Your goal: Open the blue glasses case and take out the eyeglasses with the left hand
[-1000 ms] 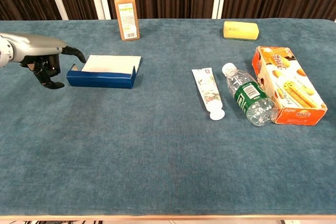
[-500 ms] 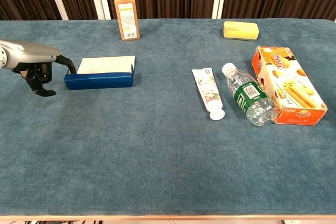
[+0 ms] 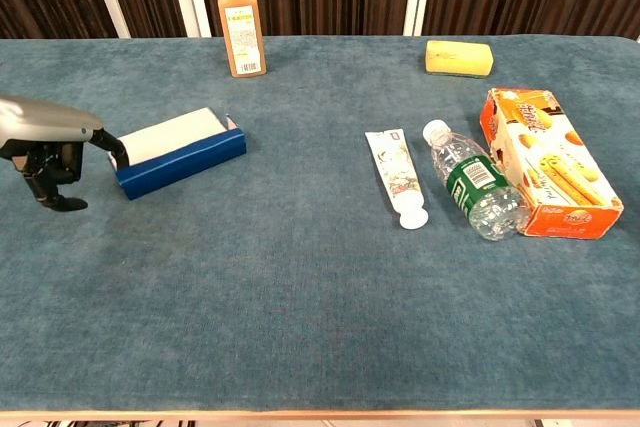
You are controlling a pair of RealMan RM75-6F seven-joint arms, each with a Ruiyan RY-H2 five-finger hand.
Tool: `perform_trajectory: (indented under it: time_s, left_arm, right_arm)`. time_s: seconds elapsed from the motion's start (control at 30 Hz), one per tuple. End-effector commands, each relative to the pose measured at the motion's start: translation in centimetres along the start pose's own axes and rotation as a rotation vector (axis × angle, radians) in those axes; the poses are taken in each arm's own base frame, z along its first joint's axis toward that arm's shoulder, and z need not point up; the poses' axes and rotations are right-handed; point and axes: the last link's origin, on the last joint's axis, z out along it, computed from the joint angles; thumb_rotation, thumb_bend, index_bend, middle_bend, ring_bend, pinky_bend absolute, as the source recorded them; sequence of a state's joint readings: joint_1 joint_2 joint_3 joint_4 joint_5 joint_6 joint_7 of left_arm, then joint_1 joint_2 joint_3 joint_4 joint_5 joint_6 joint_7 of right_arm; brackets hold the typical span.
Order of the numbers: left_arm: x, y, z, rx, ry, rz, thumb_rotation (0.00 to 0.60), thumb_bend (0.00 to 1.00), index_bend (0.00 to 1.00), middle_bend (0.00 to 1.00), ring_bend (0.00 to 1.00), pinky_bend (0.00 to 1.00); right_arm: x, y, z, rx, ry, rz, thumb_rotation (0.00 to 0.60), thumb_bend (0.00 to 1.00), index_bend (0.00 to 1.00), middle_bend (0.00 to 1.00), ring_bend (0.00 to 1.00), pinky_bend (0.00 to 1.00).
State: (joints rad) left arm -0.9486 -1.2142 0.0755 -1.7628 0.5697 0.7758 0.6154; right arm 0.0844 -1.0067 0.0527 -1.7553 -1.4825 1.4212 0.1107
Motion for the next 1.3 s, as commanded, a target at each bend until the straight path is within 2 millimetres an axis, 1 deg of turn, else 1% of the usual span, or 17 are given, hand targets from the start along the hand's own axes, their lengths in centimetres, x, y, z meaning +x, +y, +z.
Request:
perform_trajectory:
  time_s: [0.03,0.17,0.27,0.37,0.43,0.53,0.7,0.77,0.87,1.0,1.2,1.3]
  left_arm:
    - [0.0,0.6,-0.9,-0.031,-0.017,0.018,0.600,0.35,0.29,0.95,0.80,0.91]
    - [0.0,2.1,-1.4,-0.083,-0.033,0.023,0.600,0.35,0.28,0.95,0.80,0.91]
    - [0.3,3.3,-1.3,-0.117,-0.034,0.024,0.600,0.35,0.28,0.95,0.80,0.91]
    - [0.7,5.0,-0.9,-0.161,-0.023,0.030,0.600,0.35,0.28,0.95,0.80,0.91]
    - [0.8,5.8,-0.7,-0.177,-0.018,0.038,0.600,0.35,0.28,0.95,0.80,0.91]
    - [1.3,7.7,0.1,-0.212,-0.007,0.055,0.600,0.35,0.27,0.95,0.80,0.91]
    - [1.9,9.3,1.0,-0.224,0.016,0.058,0.600,0.35,0.24,0.95,0.80,0.91]
    - [2.3,9.8,1.2,-0.227,0.036,0.043,0.600,0.35,0.22,0.95,0.80,0.91]
    - [2.7,10.2,1.5,-0.223,0.065,0.013,0.600,0.35,0.18,0.95,0.80,0.91]
    - [3.1,9.7,1.8,-0.206,0.090,-0.013,0.600,0.35,0.16,0.95,0.80,0.91]
    - [4.0,8.4,2.1,-0.173,0.135,-0.055,0.600,0.35,0.12,0.95,0.80,0.92]
    - [4.4,7.4,2.5,-0.143,0.133,-0.033,0.600,0.35,0.09,0.95,0.81,0.92]
  right_arm:
    - [0.0,0.0,0.0,0.000,0.000,0.000,0.600,0.16,0.00,0.00,0.00,0.19]
    - [0.0,0.0,0.0,0.001,0.000,0.000,0.600,0.16,0.00,0.00,0.00,0.19]
    - [0.0,0.0,0.0,0.001,0.000,0.000,0.600,0.16,0.00,0.00,0.00,0.19]
    - [0.0,0.0,0.0,0.001,0.002,0.001,0.600,0.16,0.00,0.00,0.00,0.19]
    - [0.0,0.0,0.0,0.001,0.001,0.001,0.600,0.16,0.00,0.00,0.00,0.19]
    - [0.0,0.0,0.0,0.002,0.001,0.001,0.600,0.16,0.00,0.00,0.00,0.19]
    - [0.0,0.0,0.0,0.002,0.003,0.004,0.600,0.16,0.00,0.00,0.00,0.19]
    - [0.1,0.0,0.1,0.002,0.002,0.005,0.600,0.16,0.00,0.00,0.00,0.19]
    - [0.1,0.0,0.1,0.003,0.003,0.005,0.600,0.16,0.00,0.00,0.00,0.19]
    - [0.1,0.0,0.0,0.003,0.003,0.006,0.600,0.16,0.00,0.00,0.00,0.19]
    - [0.0,-0.1,0.0,0.001,-0.002,0.009,0.600,0.16,0.00,0.00,0.00,0.19]
    - [0.0,-0.1,0.0,0.001,-0.002,0.009,0.600,0.16,0.00,0.00,0.00,0.19]
